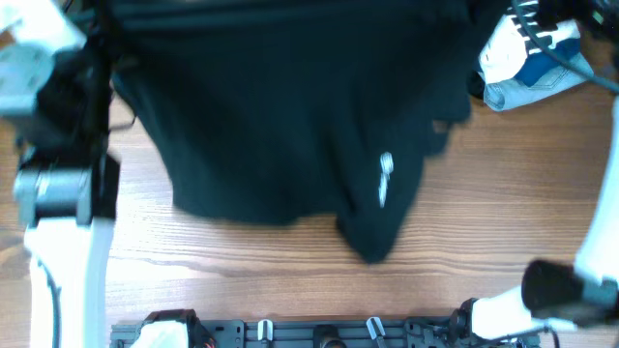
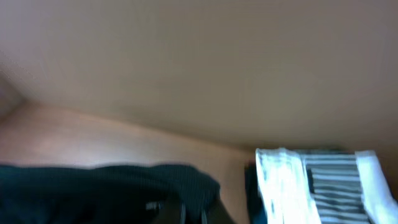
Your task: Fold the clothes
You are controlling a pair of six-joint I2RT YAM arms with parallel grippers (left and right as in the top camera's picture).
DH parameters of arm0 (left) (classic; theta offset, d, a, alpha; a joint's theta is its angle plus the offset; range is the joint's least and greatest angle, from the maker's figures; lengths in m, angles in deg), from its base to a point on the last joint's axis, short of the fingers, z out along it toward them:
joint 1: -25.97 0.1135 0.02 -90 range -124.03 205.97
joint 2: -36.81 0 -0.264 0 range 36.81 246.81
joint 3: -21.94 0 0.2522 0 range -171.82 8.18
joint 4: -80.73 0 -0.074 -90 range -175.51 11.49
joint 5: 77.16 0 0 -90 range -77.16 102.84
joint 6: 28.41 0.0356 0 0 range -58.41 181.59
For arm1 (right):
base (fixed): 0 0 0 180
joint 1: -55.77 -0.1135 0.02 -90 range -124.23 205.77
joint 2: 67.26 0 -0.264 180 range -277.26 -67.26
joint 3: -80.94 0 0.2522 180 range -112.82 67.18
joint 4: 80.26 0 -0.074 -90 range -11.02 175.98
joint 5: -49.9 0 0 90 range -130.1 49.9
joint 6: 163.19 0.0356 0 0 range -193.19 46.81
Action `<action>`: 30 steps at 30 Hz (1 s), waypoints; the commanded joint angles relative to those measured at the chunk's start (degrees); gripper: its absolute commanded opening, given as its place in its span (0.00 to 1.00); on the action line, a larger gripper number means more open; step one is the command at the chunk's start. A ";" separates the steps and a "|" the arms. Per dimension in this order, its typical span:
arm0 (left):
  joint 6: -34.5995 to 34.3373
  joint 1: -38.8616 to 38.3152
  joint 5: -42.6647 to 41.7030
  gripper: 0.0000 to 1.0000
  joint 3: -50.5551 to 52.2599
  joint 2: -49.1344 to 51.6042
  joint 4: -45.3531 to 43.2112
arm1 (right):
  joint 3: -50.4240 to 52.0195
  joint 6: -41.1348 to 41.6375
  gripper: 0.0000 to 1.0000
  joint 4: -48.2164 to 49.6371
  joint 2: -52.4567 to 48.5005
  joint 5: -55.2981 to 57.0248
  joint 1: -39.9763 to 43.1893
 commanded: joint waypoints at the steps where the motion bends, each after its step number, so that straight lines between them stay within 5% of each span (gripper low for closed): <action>1: 1.38 1.11 2.01 0.04 -2.73 9.33 -7.06 | -0.63 1.90 0.04 10.25 -3.93 0.57 -2.29; 5: 1.40 1.16 -0.83 0.04 -12.00 13.99 -5.70 | -3.15 4.85 0.04 17.84 -3.41 0.66 -3.13; 10: 4.57 1.16 -2.32 0.04 -19.17 13.90 2.36 | -6.75 4.85 0.04 16.28 -3.28 1.01 -3.08; 20: 2.78 1.88 -2.45 0.04 -19.15 22.93 37.27 | -6.67 -2.75 0.04 -2.29 -13.90 -1.42 -7.04; 30: 2.43 2.10 -4.59 0.04 -19.17 17.35 49.48 | -6.71 -3.72 0.05 -15.93 -8.79 -2.21 -7.78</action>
